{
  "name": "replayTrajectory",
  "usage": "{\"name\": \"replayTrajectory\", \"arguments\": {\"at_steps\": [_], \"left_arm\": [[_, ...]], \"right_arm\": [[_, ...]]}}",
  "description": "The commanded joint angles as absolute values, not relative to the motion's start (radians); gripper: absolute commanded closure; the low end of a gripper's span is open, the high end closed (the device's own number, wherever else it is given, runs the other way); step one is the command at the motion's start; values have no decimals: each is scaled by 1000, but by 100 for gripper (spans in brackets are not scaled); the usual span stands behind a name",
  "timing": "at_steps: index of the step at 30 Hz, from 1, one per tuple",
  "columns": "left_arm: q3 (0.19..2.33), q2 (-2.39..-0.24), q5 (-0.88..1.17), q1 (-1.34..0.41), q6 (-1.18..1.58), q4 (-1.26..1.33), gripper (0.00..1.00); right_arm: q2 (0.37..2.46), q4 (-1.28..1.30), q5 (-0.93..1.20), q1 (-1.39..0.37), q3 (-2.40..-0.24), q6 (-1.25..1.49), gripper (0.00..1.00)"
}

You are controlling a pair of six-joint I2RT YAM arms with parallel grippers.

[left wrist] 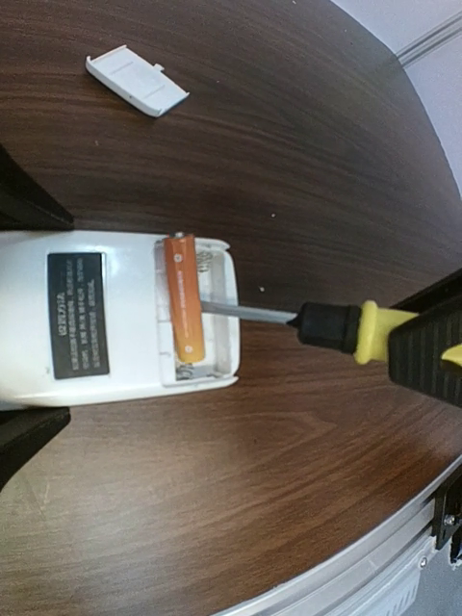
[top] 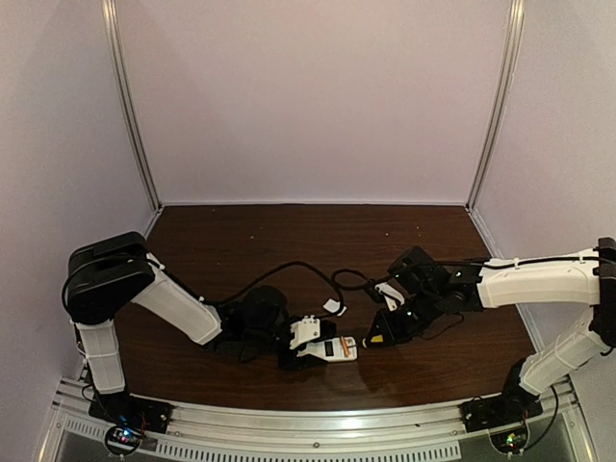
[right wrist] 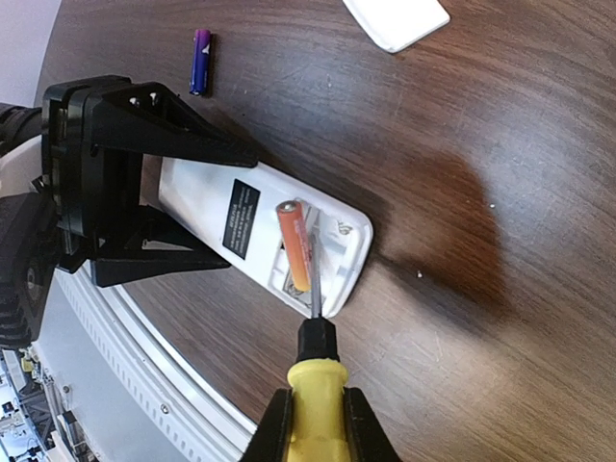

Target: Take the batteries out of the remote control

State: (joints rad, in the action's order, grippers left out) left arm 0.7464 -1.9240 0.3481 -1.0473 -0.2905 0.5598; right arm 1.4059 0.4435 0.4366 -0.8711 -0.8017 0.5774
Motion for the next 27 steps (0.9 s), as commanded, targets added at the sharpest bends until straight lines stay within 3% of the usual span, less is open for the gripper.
{"name": "replayTrajectory", "arguments": {"at_steps": [1, 27], "left_arm": [[763, -1906, 352, -1048, -301, 567, 77], [752, -1885, 330, -1048, -318, 567, 79]], "right_arm": [[1425, 438, 422, -897, -829, 588, 100], [1389, 597, 363, -905, -832, 477, 100]]}}
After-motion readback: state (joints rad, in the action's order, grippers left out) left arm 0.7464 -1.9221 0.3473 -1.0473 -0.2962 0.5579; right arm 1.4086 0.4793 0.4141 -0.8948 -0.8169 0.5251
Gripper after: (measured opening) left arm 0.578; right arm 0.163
